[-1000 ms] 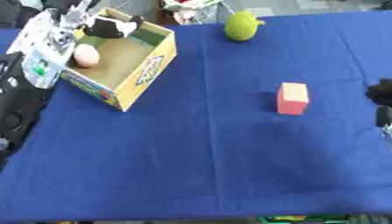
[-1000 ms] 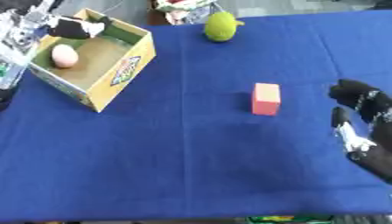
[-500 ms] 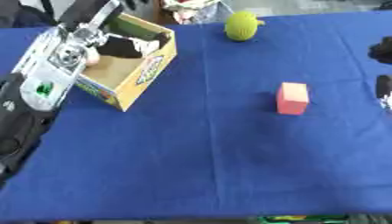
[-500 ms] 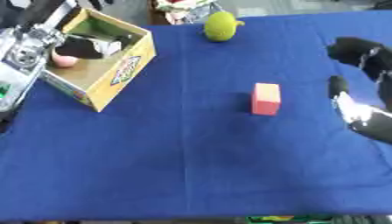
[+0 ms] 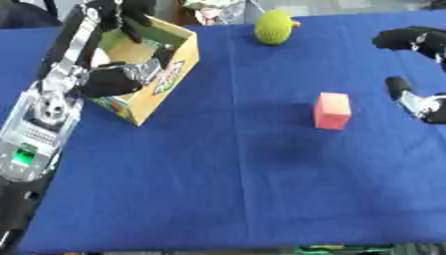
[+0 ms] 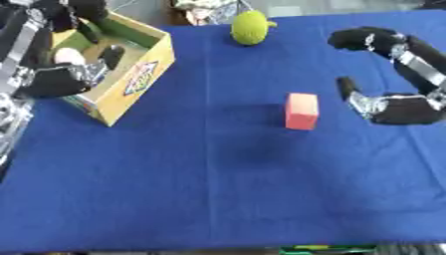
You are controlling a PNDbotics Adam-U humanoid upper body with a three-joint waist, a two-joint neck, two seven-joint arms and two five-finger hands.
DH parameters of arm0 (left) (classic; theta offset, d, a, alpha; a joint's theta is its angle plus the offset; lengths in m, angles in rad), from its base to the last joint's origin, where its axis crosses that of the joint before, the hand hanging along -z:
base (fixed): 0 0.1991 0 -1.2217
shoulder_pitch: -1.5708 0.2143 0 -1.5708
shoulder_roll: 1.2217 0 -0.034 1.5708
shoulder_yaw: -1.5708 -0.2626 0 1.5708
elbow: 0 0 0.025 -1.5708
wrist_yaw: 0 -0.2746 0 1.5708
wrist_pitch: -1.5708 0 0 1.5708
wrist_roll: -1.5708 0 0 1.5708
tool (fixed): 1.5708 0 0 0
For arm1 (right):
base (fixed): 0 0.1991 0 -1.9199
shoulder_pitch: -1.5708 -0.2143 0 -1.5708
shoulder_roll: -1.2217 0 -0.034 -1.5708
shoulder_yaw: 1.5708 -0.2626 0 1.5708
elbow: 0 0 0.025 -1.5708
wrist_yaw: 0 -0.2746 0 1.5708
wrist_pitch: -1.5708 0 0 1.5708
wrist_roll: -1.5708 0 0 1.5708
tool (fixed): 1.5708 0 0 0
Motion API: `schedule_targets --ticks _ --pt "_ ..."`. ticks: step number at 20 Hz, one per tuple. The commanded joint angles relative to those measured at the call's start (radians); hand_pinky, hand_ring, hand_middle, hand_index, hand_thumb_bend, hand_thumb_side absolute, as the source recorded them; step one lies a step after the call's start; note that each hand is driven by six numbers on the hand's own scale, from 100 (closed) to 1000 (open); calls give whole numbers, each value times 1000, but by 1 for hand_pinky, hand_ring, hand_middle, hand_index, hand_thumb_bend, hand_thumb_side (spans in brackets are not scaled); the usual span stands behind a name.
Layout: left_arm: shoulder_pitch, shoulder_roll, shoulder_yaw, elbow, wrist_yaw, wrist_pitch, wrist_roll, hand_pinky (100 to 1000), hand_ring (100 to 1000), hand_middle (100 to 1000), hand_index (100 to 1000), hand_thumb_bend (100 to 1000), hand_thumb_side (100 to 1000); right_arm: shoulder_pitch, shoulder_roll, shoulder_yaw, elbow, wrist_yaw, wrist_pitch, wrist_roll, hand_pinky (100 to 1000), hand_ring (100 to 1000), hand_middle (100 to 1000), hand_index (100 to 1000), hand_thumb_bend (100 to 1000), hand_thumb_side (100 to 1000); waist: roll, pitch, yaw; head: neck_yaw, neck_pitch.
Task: Pick up objects on the table and place them in the box.
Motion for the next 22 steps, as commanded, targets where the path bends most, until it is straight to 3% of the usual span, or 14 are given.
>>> schedule_targets --ticks 1,11,22 --pt "8 -5 27 -39 23 2 14 503 637 627 761 414 343 -42 -36 26 50 30 -36 48 920 914 885 958 100 505 -1 -15 3 -5 -13" --pt "77 -48 49 -37 32 6 2 496 634 623 761 407 365 -125 -9 73 207 196 -136 84 909 916 892 966 100 639 1 -14 14 -18 -13" --pt "119 -75 62 -8 16 11 -8 492 631 621 764 401 390 -173 40 68 330 410 -202 27 893 912 889 968 100 639 -2 -13 20 -27 -7"
